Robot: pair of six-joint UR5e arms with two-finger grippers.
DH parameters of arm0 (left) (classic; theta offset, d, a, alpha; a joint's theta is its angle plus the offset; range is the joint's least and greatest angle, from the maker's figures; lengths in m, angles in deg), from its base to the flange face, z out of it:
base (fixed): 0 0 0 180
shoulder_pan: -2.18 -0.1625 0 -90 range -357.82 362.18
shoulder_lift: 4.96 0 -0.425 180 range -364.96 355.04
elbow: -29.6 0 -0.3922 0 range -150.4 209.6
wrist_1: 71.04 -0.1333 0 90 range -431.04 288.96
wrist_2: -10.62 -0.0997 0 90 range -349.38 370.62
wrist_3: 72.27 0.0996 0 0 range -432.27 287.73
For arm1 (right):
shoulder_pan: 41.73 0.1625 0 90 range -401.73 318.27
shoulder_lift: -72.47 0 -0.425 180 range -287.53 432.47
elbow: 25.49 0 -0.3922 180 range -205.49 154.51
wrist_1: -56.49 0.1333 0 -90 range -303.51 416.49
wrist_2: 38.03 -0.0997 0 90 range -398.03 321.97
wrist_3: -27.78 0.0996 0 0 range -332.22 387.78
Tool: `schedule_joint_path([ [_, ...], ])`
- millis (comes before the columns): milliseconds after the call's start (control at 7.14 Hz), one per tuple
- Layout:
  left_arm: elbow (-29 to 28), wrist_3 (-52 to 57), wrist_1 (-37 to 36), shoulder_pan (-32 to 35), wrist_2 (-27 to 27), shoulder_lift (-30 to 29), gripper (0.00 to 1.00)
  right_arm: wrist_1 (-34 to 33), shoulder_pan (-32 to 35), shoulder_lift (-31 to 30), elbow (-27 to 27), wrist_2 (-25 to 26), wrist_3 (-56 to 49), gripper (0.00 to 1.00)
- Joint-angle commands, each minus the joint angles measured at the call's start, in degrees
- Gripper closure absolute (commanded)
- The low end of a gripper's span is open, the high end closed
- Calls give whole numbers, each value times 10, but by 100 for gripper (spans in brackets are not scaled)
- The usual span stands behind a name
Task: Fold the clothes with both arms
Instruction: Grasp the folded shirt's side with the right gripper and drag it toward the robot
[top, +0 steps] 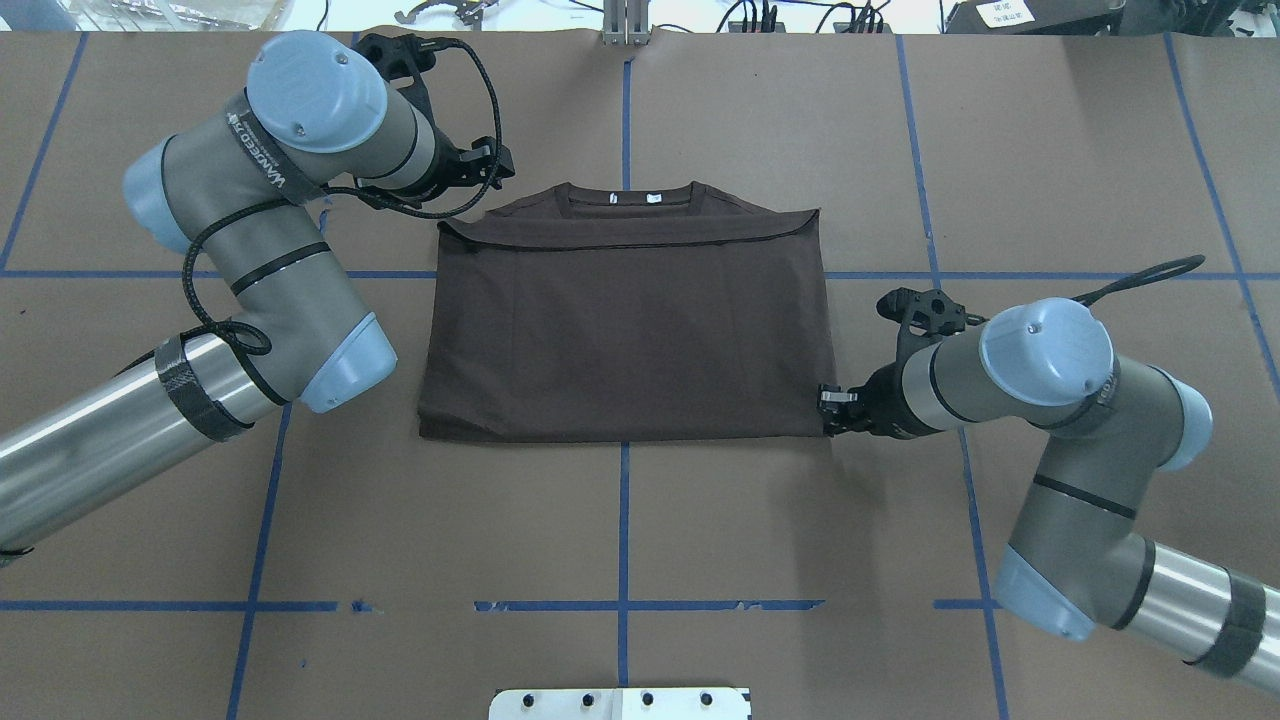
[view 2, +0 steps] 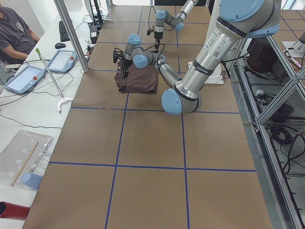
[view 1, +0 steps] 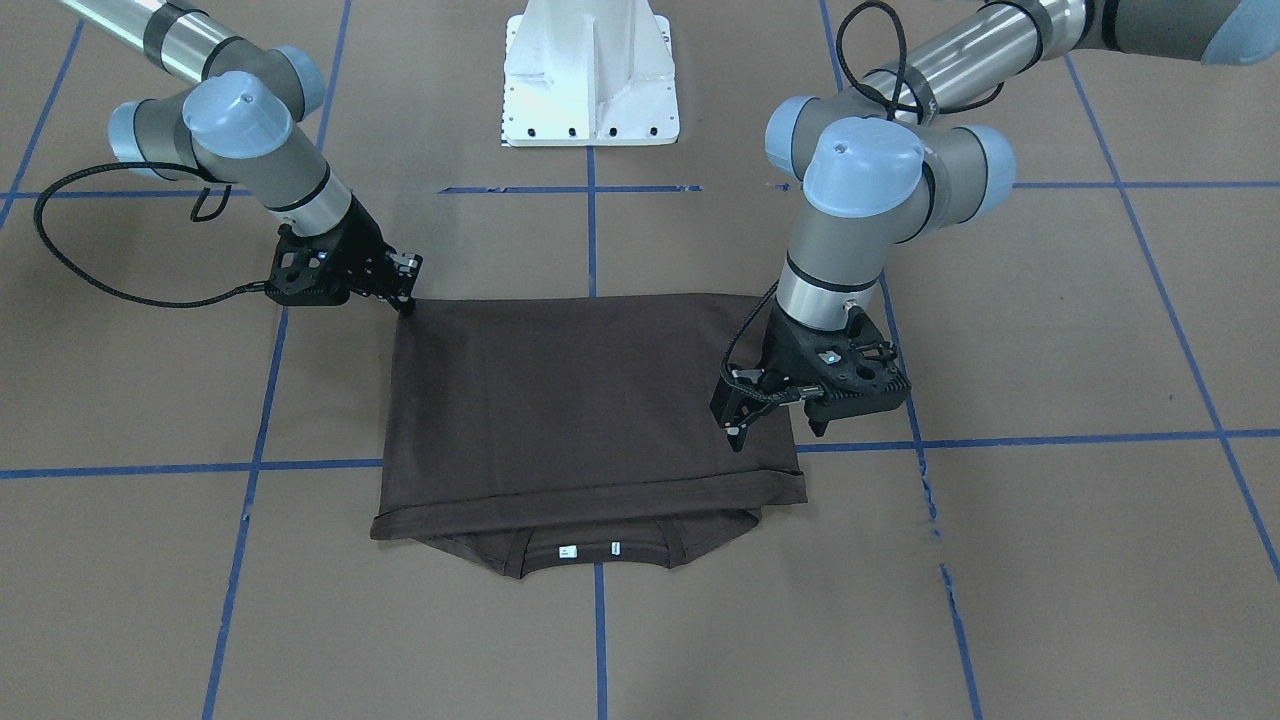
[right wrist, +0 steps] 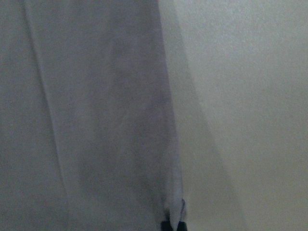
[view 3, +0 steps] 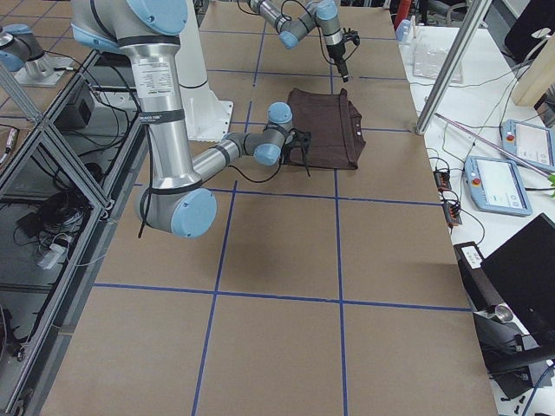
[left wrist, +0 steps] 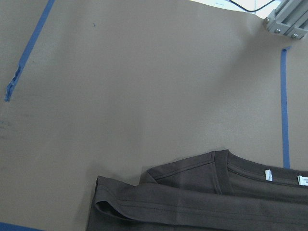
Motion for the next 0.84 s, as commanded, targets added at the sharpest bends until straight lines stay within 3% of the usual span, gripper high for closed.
schedule_joint_path([
  [0, 0, -1, 1, 0, -1, 0, 0, 1, -61, -102, -101, 1, 0, 100],
  [280, 11, -6, 0, -4, 0, -1, 0, 2, -144, -201, -174, 3, 1, 100],
  [560, 19, -11, 0, -4, 0, 3, 0, 2, -220, -280, -214, 1, 7, 100],
  [700, 27, -14, 0, -6, 1, 3, 0, 3, -222, -283, -224, -15, 9, 42],
])
